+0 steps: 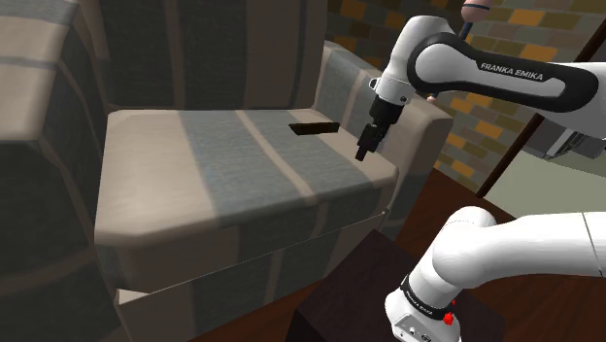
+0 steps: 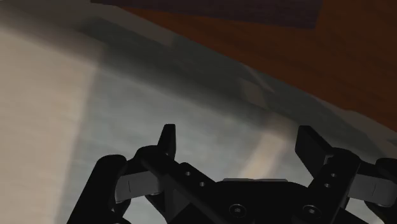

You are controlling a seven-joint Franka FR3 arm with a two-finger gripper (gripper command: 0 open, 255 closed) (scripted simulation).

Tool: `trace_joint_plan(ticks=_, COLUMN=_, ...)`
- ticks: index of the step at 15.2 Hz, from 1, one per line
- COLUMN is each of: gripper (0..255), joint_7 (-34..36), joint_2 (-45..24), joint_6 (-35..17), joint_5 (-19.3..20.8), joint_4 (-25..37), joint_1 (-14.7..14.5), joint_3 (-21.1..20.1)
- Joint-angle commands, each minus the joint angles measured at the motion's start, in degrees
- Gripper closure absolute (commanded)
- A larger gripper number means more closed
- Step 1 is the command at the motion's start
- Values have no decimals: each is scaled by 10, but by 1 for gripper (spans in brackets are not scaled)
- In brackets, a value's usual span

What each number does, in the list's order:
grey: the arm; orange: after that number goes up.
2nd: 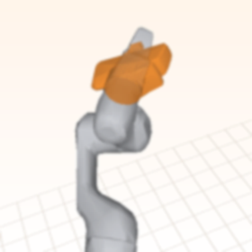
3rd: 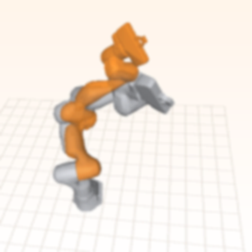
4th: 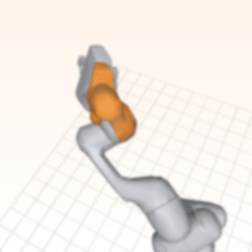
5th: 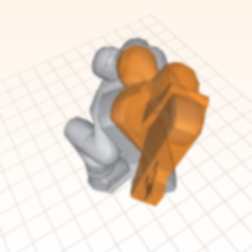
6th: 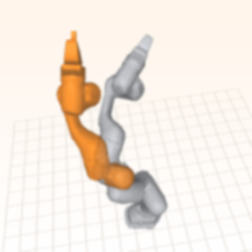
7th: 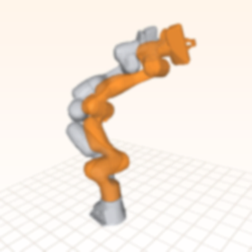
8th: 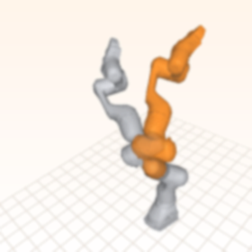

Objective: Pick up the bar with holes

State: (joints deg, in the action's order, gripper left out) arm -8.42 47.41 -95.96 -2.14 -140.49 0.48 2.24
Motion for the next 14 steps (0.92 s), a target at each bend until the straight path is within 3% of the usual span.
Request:
trace_joint_plan(ticks=1, gripper=0, joint_7=0, joint_2=0, joint_6=0, joint_5=0, joint_4=0, joint_1=0, joint_3=0)
trace_joint_plan(ticks=8, gripper=0, joint_7=-203, joint_2=-105, joint_6=-50, joint_5=56, joint_4=51, joint_1=-19, joint_3=107)
trace_joint_plan(ticks=14, gripper=0, joint_7=-376, joint_2=-229, joint_6=-85, joint_5=63, joint_4=137, joint_1=-49, joint_3=189)
